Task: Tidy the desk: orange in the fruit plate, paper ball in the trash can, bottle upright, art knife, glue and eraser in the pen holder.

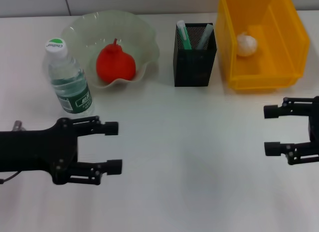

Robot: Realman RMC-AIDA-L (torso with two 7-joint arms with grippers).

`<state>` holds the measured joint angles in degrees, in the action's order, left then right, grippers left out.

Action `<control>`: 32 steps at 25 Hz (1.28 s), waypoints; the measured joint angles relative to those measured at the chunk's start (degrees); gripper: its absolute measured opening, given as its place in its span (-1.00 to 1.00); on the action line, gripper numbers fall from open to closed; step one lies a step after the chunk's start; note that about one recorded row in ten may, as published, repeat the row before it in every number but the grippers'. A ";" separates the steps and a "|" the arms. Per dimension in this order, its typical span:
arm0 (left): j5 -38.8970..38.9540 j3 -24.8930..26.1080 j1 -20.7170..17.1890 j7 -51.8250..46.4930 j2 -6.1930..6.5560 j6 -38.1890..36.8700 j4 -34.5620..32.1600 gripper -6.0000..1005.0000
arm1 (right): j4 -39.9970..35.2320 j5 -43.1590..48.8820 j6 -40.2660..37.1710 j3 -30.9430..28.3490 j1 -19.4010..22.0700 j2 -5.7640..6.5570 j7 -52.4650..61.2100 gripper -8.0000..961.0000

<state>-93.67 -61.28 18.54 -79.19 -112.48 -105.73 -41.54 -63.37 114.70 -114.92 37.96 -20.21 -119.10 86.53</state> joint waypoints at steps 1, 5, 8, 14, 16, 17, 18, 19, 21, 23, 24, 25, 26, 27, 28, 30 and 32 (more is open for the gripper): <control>-0.22 0.15 -0.01 0.55 0.24 0.00 0.59 0.71 | 0.27 0.08 0.07 0.06 -0.11 0.01 0.00 0.65; -1.97 0.22 0.20 1.04 0.82 -0.09 1.23 0.71 | 0.72 0.40 0.09 0.46 -0.70 -0.02 -0.01 0.65; -5.01 0.62 0.48 1.01 1.14 -0.10 1.29 0.71 | 0.77 0.47 0.56 1.75 -0.89 -0.17 -0.04 0.65; -7.46 3.43 0.04 1.76 1.20 -0.32 1.34 0.71 | 1.94 0.09 3.78 5.52 -1.49 -0.37 0.28 0.65; -8.14 3.84 -0.17 1.86 1.22 -0.41 1.43 0.71 | 3.02 0.08 4.93 7.10 -1.92 -0.35 0.40 0.65; -8.14 3.84 -0.17 1.86 1.22 -0.41 1.43 0.71 | 3.61 0.07 5.61 7.76 -2.15 -0.35 0.42 0.65; -8.82 3.95 -0.26 1.87 1.23 -0.32 1.71 0.71 | 3.93 0.07 5.97 8.06 -2.26 -0.36 0.43 0.65; -8.82 3.95 -0.26 1.87 1.23 -0.32 1.71 0.71 | 4.24 0.06 6.51 8.38 -2.38 -0.36 0.44 0.65; -9.07 3.98 -0.47 1.88 1.34 -0.12 2.03 0.71 | 4.75 0.00 7.68 9.00 -2.45 -0.37 0.47 0.65; -9.09 4.11 -0.62 1.89 1.53 -0.10 2.04 0.71 | 5.03 -0.02 7.92 9.06 -2.46 -0.39 0.48 0.65; -9.09 4.11 -0.62 1.89 1.53 -0.10 2.04 0.71 | 5.03 -0.02 7.92 9.06 -2.46 -0.39 0.48 0.65; -9.10 4.27 -0.71 1.89 1.61 -0.08 2.05 0.71 | 5.11 -0.02 8.02 9.06 -2.46 -0.39 0.48 0.65; -9.10 4.40 -0.76 1.90 1.69 -0.05 2.06 0.71 | 5.17 -0.03 8.12 9.06 -2.46 -0.40 0.49 0.65; -9.11 4.52 -0.82 1.92 1.71 -0.04 2.07 0.71 | 5.30 -0.04 8.30 9.07 -2.47 -0.40 0.49 0.65; -9.13 4.60 -0.86 1.97 1.75 0.03 2.08 0.71 | 5.68 -0.06 8.59 9.07 -2.47 -0.42 0.49 0.65; -9.15 4.61 -0.84 1.99 1.77 0.11 2.08 0.71 | 6.09 -0.07 8.70 9.07 -2.47 -0.42 0.48 0.65; -9.16 4.61 -0.82 1.99 1.76 0.13 2.08 0.71 | 6.24 -0.08 8.77 9.07 -2.47 -0.43 0.48 0.65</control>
